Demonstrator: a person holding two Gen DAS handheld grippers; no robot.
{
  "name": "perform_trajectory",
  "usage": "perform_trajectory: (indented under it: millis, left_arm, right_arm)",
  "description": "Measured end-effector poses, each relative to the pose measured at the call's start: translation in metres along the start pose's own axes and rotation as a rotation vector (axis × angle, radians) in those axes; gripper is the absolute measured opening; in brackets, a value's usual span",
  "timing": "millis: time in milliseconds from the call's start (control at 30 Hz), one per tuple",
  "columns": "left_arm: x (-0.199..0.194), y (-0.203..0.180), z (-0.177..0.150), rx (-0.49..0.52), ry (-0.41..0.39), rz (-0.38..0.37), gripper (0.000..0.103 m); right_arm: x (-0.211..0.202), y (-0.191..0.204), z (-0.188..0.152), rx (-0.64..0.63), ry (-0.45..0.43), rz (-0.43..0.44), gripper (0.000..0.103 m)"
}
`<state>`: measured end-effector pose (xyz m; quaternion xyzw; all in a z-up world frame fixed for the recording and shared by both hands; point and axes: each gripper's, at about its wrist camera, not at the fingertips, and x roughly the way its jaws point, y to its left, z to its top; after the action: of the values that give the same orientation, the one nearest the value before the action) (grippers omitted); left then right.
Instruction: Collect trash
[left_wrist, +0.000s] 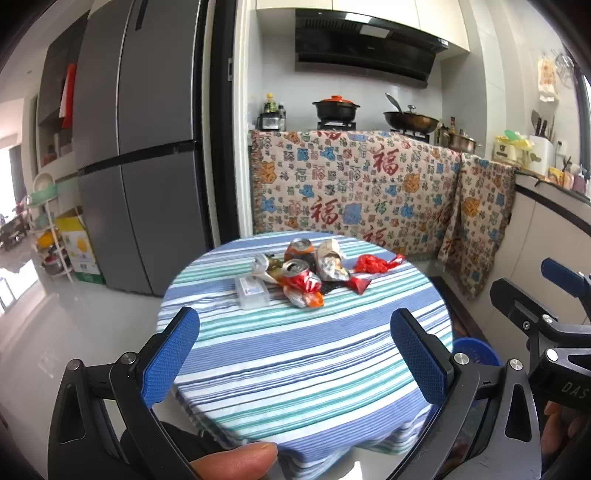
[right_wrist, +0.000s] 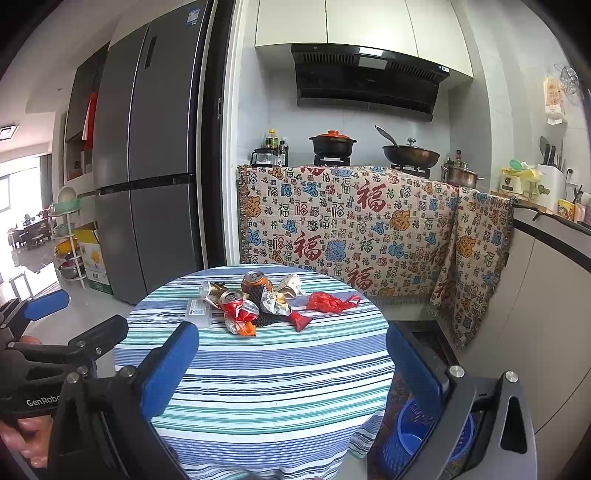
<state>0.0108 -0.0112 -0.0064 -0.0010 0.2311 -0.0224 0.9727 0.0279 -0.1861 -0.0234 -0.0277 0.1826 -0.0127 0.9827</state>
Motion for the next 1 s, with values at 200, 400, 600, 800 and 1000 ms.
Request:
perform_trajectory:
  millis: [200, 400, 600, 800, 1000]
  left_arm:
    - [0.0, -0.0001, 0.0004, 0.0, 0.0, 0.001, 0.103]
    - [-0.0002, -0.0007, 0.0007, 0.0, 0.001, 0.001, 0.103]
    - [-0.0001, -0.0007, 0.0005, 0.0, 0.0, 0.001, 0.103]
    - [0.0002, -0.0005, 0.0005, 0.0, 0.002, 0.001, 0.103]
    - [0.0004, -0.003, -0.0013, 0.001, 0.005, -0.001, 0.103]
  right_arm:
    - [0.0002, 0.0009, 0.001, -0.001, 0.001, -0.002, 0.103]
    - [0.0012, 0.0009, 0.0004, 0.0, 0.002, -0.003, 0.103]
    - [0.0017, 0.0005, 0.0, -0.001, 0.002, -0.005, 0.103]
    - [0.0017, 0.0028, -0.0004, -0.002, 0.002, -0.008, 0.103]
    - [0.0009, 0.0031, -0.0024, -0.001, 0.003, -0.009, 0.103]
